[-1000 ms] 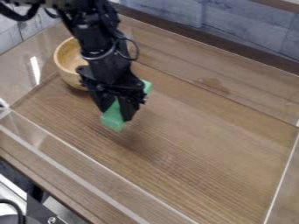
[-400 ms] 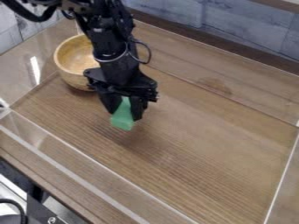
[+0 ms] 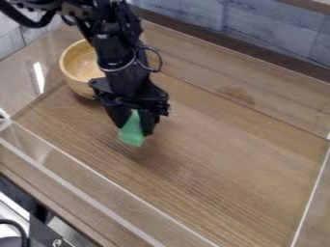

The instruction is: Put green object into wooden bowl

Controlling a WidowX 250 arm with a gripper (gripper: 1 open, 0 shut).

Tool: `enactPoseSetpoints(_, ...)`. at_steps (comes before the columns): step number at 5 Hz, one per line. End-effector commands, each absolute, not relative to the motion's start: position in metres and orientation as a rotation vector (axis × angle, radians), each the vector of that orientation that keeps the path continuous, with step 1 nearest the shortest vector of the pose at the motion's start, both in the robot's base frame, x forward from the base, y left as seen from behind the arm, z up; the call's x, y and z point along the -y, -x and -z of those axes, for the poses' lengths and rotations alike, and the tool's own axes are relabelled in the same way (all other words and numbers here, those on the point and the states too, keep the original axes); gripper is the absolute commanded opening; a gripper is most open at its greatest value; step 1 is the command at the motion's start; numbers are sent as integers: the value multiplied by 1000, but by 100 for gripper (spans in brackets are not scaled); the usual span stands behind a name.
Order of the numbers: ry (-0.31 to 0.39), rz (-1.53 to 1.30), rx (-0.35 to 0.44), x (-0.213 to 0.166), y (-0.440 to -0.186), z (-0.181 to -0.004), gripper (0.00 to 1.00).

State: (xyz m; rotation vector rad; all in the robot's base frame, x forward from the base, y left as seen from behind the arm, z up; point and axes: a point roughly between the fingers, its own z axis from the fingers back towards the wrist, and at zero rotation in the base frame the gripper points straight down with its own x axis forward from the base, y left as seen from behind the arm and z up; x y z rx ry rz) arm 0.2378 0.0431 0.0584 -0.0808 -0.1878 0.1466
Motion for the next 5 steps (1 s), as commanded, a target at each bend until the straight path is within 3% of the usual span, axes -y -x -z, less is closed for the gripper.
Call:
enactPoseSetpoints(1,76,-104,240,-46,-243,-71,0)
enactPoseSetpoints(2,86,-39,242,-55,-243,-73,0)
enactPoseSetpoints(4,111,-42,276,-85,-249,-130,0)
enactPoseSetpoints(5,104,-59,279,-107,-252,-127,0)
